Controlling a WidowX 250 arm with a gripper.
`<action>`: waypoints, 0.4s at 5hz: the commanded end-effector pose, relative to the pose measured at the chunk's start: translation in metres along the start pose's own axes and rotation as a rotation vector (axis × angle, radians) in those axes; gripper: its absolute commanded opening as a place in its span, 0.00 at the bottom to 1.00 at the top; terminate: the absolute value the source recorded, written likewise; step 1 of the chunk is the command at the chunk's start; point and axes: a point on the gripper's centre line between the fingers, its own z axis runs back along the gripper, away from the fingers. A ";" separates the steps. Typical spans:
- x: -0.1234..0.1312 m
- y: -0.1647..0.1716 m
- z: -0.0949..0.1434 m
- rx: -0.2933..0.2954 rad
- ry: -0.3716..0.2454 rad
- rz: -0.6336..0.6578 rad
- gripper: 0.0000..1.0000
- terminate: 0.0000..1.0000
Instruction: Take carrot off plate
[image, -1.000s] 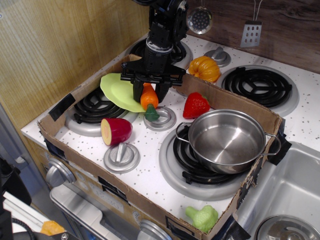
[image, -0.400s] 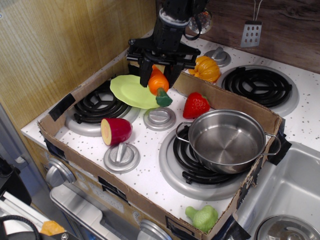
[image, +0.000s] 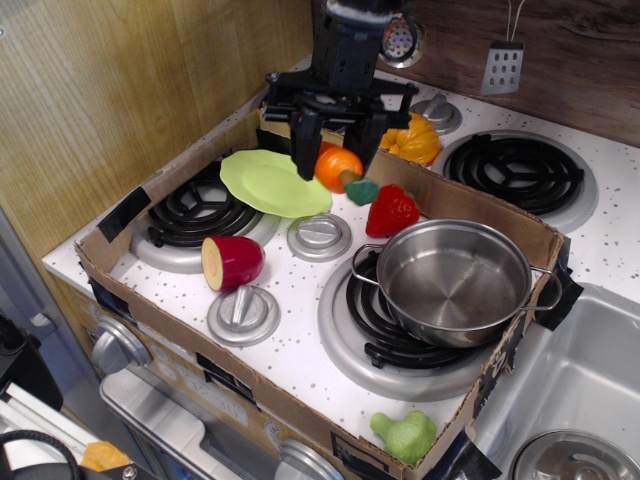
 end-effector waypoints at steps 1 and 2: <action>-0.030 0.006 0.019 -0.100 -0.193 0.120 0.00 0.00; -0.042 0.014 0.013 -0.114 -0.254 0.203 0.00 0.00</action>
